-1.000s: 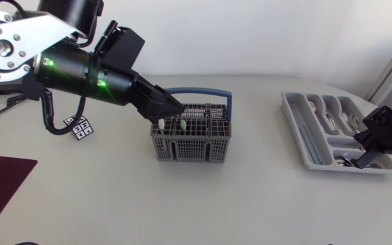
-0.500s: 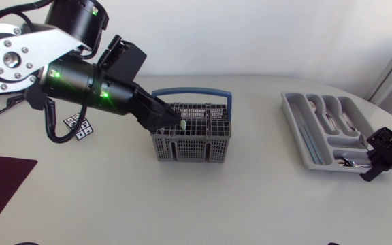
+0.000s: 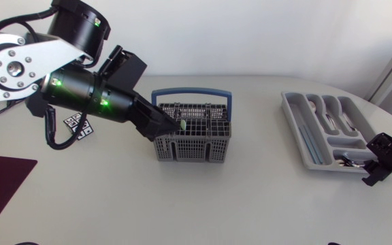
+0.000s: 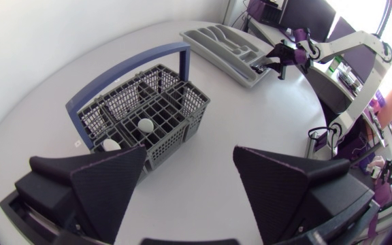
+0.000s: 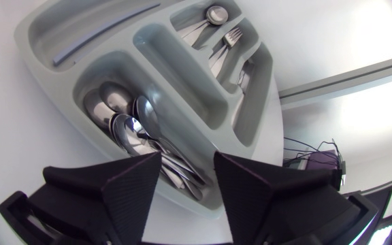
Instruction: Transfer all utensils from the basket to the drawer tray.
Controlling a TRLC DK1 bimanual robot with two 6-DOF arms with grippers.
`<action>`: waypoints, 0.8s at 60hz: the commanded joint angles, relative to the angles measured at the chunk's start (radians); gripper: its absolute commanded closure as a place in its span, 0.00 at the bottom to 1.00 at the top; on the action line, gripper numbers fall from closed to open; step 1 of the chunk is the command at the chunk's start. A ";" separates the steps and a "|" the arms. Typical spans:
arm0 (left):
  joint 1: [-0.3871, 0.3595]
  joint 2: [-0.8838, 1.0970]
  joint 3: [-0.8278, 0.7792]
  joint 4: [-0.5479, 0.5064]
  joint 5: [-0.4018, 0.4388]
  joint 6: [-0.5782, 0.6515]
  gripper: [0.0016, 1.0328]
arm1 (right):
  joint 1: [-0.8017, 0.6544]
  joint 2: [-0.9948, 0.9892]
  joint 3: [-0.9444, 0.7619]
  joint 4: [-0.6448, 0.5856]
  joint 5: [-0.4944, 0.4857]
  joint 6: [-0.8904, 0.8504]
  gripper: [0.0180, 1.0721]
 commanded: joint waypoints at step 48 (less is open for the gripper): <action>0.069 -0.061 -0.156 0.047 -0.013 0.094 0.12 | 0.977 -0.534 0.050 -0.573 0.290 0.722 0.18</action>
